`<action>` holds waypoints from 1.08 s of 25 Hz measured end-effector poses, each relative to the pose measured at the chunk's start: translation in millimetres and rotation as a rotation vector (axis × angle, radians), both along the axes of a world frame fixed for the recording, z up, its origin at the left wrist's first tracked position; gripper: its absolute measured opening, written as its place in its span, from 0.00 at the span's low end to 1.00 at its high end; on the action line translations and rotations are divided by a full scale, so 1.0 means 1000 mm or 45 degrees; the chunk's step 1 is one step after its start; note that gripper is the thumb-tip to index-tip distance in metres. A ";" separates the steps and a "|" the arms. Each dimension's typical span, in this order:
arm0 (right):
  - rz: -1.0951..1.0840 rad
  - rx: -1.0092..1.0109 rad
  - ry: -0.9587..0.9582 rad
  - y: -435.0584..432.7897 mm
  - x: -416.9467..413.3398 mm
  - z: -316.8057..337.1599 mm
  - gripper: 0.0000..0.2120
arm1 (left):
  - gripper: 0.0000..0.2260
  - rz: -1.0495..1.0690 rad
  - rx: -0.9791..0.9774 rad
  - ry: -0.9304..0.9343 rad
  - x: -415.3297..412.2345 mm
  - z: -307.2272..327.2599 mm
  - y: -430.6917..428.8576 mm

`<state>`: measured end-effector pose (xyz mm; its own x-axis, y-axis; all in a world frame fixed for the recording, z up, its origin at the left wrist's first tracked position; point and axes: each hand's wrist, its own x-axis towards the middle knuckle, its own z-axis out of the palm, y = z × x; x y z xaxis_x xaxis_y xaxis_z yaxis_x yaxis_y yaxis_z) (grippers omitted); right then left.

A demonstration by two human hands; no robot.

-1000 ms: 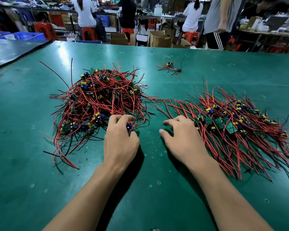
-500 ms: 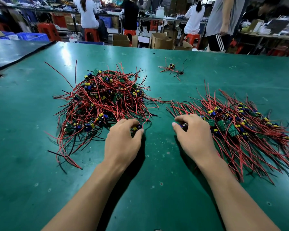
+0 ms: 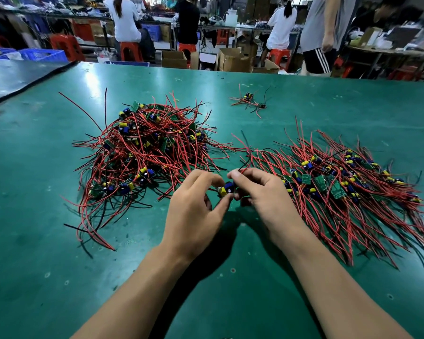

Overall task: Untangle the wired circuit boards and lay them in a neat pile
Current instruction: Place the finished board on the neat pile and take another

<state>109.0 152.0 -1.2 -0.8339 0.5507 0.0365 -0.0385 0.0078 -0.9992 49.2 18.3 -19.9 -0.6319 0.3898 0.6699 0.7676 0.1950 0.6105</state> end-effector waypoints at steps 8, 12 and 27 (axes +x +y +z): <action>0.026 -0.427 0.072 0.007 0.002 0.009 0.12 | 0.05 -0.105 0.027 -0.509 0.003 -0.004 0.007; 0.313 -0.544 0.033 -0.003 0.004 0.007 0.08 | 0.16 -0.557 0.456 -1.601 -0.002 0.010 0.008; 0.132 -0.461 0.023 0.007 0.001 0.002 0.07 | 0.13 -0.781 0.241 -1.688 -0.006 0.007 0.011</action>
